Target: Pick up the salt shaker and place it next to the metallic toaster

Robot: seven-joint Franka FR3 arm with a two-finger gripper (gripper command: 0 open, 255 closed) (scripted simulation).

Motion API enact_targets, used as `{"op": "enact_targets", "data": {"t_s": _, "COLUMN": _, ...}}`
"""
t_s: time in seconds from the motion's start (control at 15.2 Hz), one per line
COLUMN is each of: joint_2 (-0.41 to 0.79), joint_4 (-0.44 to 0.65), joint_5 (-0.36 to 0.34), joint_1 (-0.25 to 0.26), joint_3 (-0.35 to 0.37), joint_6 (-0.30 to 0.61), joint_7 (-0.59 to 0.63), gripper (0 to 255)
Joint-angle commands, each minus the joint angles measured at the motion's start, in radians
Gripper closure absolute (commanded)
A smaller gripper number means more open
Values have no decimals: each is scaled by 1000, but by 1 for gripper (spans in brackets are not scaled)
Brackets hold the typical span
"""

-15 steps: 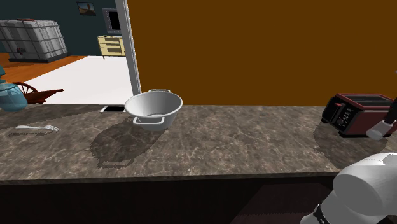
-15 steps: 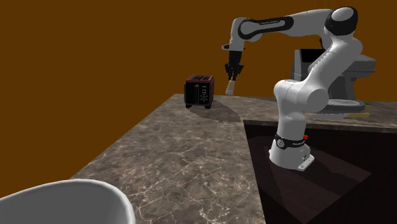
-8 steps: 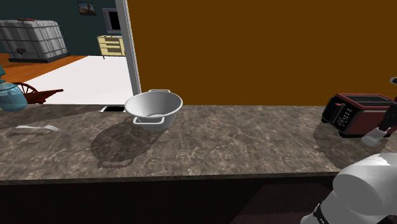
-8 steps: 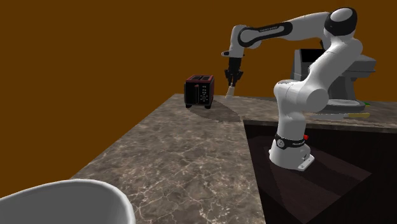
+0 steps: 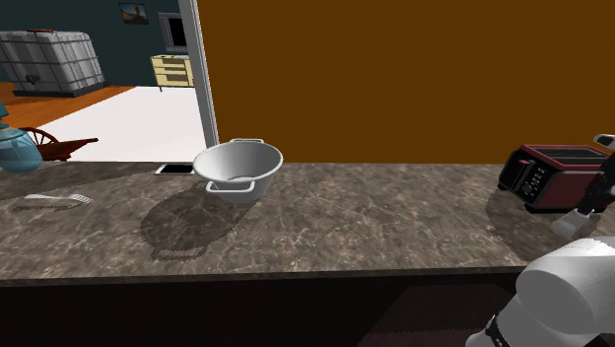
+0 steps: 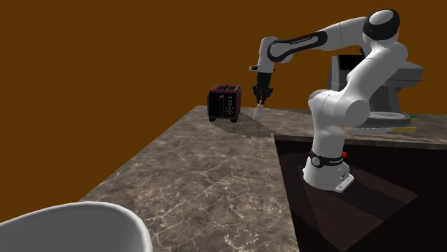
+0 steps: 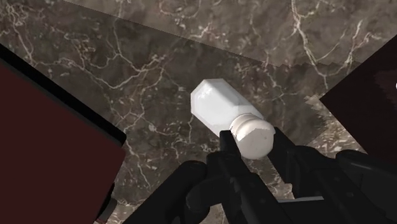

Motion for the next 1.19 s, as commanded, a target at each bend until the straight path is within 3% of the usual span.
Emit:
{"op": "enact_targets", "data": {"t_s": 0.0, "joint_2": 4, "joint_4": -18, "joint_5": -12, "joint_1": 4, "joint_3": -21, "joint_6": 27, "joint_7": 1, "gripper": 255}}
{"op": "enact_targets", "data": {"t_s": 0.4, "joint_2": 20, "joint_4": -58, "joint_5": -44, "joint_1": 22, "joint_3": -83, "joint_6": 98, "joint_7": 6, "gripper": 255}}
{"op": "enact_targets", "data": {"t_s": 0.86, "joint_2": 20, "joint_4": -58, "joint_5": -44, "joint_1": 22, "joint_3": -84, "joint_6": 98, "joint_7": 6, "gripper": 255}}
{"op": "enact_targets", "data": {"t_s": 0.92, "joint_2": 20, "joint_4": -58, "joint_5": -44, "joint_1": 22, "joint_3": -84, "joint_6": 98, "joint_7": 6, "gripper": 0}}
{"op": "enact_targets", "data": {"t_s": 1.12, "joint_2": 20, "joint_4": -58, "joint_5": -44, "joint_1": 22, "joint_3": -84, "joint_6": 98, "joint_7": 6, "gripper": 0}}
